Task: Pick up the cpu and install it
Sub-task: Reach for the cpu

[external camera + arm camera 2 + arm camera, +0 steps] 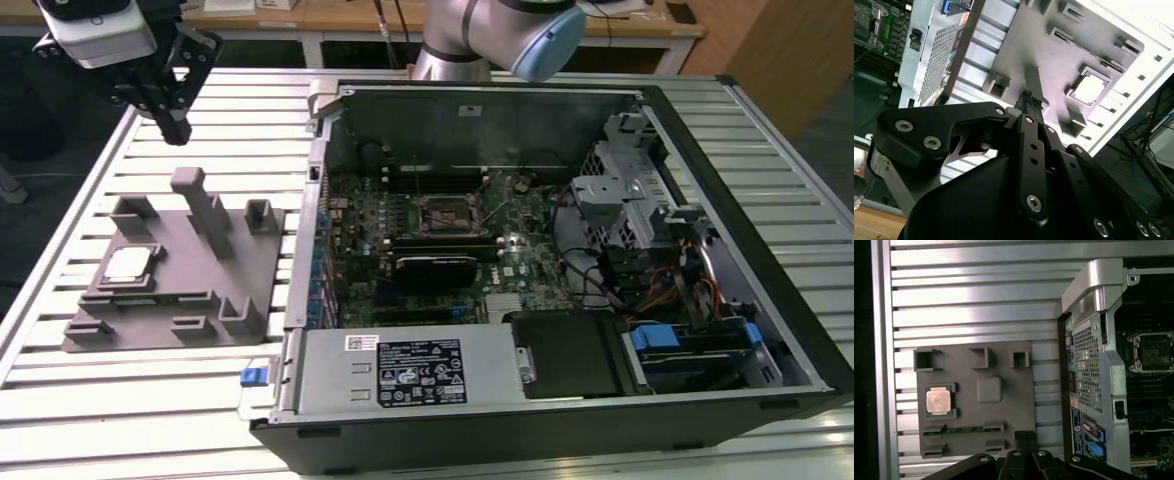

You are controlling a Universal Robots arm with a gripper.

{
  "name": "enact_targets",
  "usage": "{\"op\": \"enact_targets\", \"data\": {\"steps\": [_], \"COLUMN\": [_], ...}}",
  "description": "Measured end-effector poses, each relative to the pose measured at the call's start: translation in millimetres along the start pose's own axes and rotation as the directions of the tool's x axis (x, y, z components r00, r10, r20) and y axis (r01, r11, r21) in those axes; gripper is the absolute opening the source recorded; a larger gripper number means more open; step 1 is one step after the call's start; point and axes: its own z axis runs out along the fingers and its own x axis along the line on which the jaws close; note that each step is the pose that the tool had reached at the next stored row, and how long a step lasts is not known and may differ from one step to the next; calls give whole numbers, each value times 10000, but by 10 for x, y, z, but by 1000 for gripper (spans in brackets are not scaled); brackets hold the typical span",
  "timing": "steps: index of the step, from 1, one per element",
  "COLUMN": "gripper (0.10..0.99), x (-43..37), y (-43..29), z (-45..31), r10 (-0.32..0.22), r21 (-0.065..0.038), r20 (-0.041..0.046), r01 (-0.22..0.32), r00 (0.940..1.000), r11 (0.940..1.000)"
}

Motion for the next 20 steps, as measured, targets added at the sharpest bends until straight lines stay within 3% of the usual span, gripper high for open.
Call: {"op": "enact_targets", "data": {"steps": [20], "gripper": [106], "x": [227], "y": [-43], "z": [-5], "r10": [0], "r21": [0], "r20": [1], "r01": [0], "r00": [10000], "r11": [10000]}}
